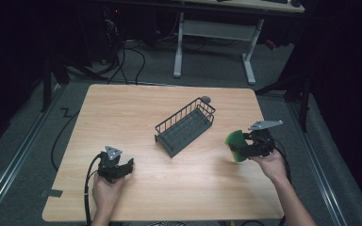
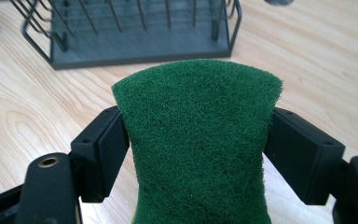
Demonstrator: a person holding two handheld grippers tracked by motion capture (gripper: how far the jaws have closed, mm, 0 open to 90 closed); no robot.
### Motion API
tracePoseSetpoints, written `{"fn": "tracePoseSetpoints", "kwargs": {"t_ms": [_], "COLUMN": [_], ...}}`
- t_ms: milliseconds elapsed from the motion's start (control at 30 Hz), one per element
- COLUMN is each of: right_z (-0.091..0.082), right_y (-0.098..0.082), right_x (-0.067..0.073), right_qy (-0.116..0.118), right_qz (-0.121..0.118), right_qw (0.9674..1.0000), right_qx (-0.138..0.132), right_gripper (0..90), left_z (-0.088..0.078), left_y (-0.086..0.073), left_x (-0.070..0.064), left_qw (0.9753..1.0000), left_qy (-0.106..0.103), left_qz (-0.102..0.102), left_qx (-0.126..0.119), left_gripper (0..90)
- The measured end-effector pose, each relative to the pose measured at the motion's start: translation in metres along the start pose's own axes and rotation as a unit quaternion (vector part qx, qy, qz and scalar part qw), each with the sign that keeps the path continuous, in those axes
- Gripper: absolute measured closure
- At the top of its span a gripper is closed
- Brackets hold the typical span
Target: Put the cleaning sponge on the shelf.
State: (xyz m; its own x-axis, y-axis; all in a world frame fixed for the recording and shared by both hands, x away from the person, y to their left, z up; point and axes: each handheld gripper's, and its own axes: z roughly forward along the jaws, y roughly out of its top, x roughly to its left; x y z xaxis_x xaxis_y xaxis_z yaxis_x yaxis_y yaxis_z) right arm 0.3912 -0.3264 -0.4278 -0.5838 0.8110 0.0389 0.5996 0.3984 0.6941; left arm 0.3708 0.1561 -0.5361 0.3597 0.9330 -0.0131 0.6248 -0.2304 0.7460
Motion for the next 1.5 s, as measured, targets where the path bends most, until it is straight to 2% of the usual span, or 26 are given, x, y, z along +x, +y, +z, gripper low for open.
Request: {"fn": "tracePoseSetpoints", "kwargs": {"t_ms": [133, 267, 433, 667, 900, 1067, 1200, 1367, 1500], "right_z": [-0.003, -0.006, -0.013, -0.016, -0.009, -0.003, 0.006, 0.017, 0.027], "right_y": [0.012, 0.025, 0.047, 0.075, 0.103, 0.118, 0.128, 0.141, 0.149], "right_x": [0.003, 0.008, 0.016, 0.023, 0.025, 0.026, 0.027, 0.031, 0.034], "right_qy": [0.010, 0.011, 0.007, 0.017, 0.014, 0.012, 0.019, 0.017, 0.003], "right_qz": [-0.001, -0.004, -0.019, -0.024, -0.030, -0.027, -0.021, -0.028, -0.041], "right_qw": [0.9998, 0.9997, 0.9990, 0.9979, 0.9972, 0.9969, 0.9971, 0.9969, 0.9972], "right_qx": [-0.016, -0.020, -0.039, -0.058, -0.068, -0.072, -0.071, -0.071, -0.062], "right_gripper": [24.2, 24.6, 25.3, 25.8, 25.9, 25.9, 25.9, 25.8, 25.6], "left_z": [0.000, 0.000, 0.000, 0.000, 0.000, 0.000, 0.000, 0.000, 0.000], "left_y": [0.000, 0.000, 0.000, 0.000, 0.000, 0.000, 0.000, 0.000, 0.000], "left_x": [0.000, 0.000, 0.000, 0.000, 0.000, 0.000, 0.000, 0.000, 0.000], "left_qw": [1.0000, 1.0000, 1.0000, 1.0000, 1.0000, 1.0000, 1.0000, 1.0000, 1.0000], "left_qy": [0.000, 0.000, 0.000, -0.001, -0.001, -0.001, -0.001, -0.001, -0.004], "left_qz": [0.000, 0.000, 0.000, 0.000, 0.000, -0.001, -0.001, -0.001, 0.001], "left_qx": [0.000, 0.000, 0.000, 0.000, 0.000, -0.001, 0.000, 0.000, 0.000], "left_gripper": [32.8, 32.7, 32.9, 32.9, 32.9, 32.8, 32.9, 32.8, 32.5]}}
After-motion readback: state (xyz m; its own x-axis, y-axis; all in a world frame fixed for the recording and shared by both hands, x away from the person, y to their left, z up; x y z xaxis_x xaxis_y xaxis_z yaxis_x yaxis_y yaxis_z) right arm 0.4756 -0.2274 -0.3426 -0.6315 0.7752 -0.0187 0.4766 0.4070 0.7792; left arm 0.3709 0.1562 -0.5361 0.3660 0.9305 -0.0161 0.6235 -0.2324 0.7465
